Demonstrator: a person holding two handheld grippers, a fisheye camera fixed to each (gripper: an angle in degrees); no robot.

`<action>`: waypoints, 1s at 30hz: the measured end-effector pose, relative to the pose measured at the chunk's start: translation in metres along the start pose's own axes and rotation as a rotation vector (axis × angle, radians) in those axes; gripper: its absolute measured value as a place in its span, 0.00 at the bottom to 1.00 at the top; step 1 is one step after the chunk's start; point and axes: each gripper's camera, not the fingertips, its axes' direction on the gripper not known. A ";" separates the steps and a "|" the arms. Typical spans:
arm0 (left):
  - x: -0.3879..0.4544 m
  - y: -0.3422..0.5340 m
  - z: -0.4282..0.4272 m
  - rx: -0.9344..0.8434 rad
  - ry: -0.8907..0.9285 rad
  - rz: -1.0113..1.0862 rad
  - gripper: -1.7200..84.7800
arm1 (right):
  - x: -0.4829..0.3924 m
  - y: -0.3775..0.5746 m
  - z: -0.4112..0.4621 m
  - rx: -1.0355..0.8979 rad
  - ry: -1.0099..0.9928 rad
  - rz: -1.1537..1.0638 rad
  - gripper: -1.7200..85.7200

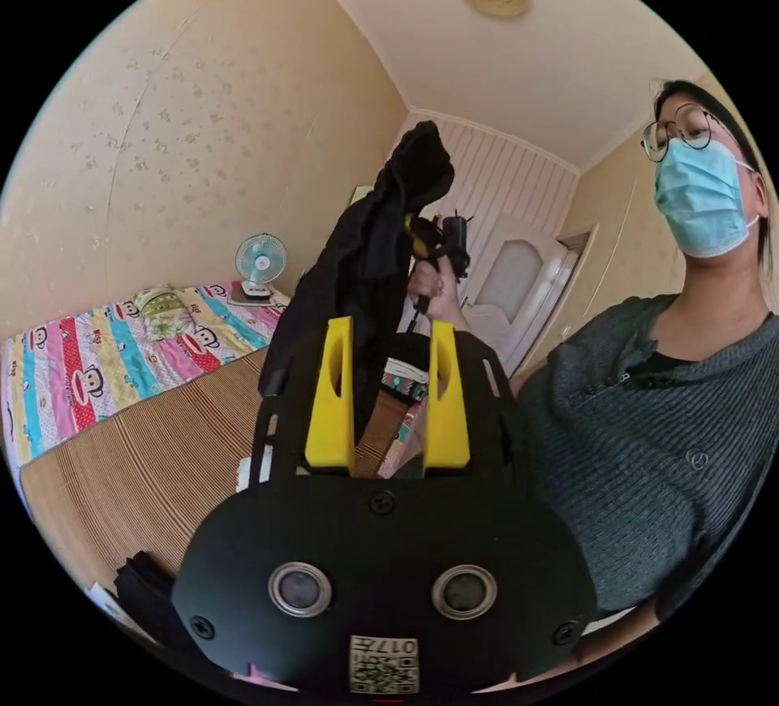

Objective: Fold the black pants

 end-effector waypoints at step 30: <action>0.075 -0.059 -0.099 0.545 -0.020 0.167 0.05 | -0.003 0.061 -0.128 0.071 -0.041 0.192 0.06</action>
